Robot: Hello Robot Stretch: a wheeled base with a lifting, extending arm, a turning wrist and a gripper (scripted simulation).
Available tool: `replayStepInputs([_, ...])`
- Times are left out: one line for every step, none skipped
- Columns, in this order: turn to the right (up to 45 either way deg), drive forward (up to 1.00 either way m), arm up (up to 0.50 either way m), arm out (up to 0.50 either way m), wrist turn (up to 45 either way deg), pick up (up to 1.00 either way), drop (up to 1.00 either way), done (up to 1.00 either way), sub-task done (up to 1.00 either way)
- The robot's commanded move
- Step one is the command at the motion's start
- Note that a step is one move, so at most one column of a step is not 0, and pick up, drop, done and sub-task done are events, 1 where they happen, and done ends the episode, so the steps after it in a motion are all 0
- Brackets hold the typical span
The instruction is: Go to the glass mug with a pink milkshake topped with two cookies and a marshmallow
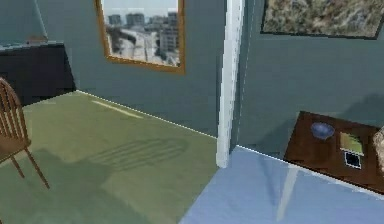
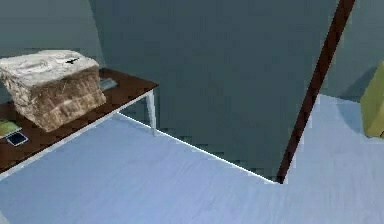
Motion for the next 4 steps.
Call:
replayStepInputs([-18.0, 0.00, 0.00, 0.00, 0.0, 0.00, 0.00, 0.00, 0.00])
replayStepInputs([0.0, 1.00, 0.00, 0.00, 0.0, 0.00, 0.00, 0.00, 0.00])
replayStepInputs([0.0, 0.70, 0.00, 0.00, 0.0, 0.00, 0.00, 0.00, 0.00])
replayStepInputs([-42.0, 0.00, 0.00, 0.00, 0.0, 0.00, 0.00, 0.00, 0.00])
